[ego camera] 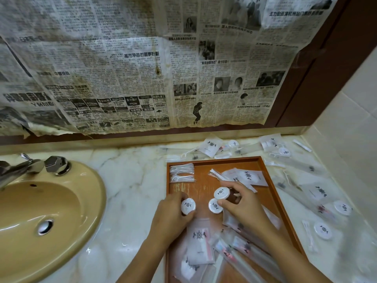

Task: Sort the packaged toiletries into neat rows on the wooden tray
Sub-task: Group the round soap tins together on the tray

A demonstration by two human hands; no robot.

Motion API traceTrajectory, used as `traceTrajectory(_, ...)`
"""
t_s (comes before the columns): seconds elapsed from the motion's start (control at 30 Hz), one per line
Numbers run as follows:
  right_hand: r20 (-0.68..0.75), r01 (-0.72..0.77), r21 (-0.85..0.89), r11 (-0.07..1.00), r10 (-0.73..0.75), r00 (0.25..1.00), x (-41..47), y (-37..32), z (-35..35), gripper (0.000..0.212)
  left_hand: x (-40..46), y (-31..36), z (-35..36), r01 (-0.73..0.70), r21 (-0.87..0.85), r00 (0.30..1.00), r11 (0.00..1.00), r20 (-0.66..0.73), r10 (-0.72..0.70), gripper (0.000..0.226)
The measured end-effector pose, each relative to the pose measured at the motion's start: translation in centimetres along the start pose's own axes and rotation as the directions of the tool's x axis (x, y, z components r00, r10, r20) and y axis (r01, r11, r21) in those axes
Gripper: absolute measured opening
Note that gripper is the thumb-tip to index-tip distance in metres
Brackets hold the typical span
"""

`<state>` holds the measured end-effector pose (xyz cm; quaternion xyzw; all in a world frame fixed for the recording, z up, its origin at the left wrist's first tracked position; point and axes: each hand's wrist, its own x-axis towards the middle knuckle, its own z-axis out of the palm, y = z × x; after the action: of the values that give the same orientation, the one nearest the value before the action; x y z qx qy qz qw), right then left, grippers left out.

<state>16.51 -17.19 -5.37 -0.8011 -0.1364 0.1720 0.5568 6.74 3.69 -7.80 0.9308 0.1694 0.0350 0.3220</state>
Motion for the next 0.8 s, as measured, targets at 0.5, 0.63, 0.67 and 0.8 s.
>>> traceTrajectory(0.5,-0.087,-0.032,-0.116,0.993,0.022,0.996,0.3,-0.6,4.8,0.053,4.4,-4.0,-0.4,-0.145,0.448,0.962,0.882,-0.143,0.231,0.052)
traceTrajectory(0.63,-0.095,-0.031,-0.163,0.986,0.015,0.995,0.1,-0.5,5.9,0.055,4.4,-4.6,-0.1,-0.133,0.443,0.966,0.886,-0.143,0.217,0.056)
traceTrajectory(0.67,-0.095,-0.024,-0.193,0.981,0.006,0.995,0.2,-0.4,6.1,0.055,4.4,-4.7,-0.1,-0.129,0.436,0.968,0.891,-0.142,0.209,0.058)
traceTrajectory(0.8,-0.083,-0.026,-0.251,0.968,0.005,0.997,0.5,0.0,7.1,0.059,3.9,-5.1,-0.4,-0.116,0.388,0.977,0.914,-0.124,0.176,0.066)
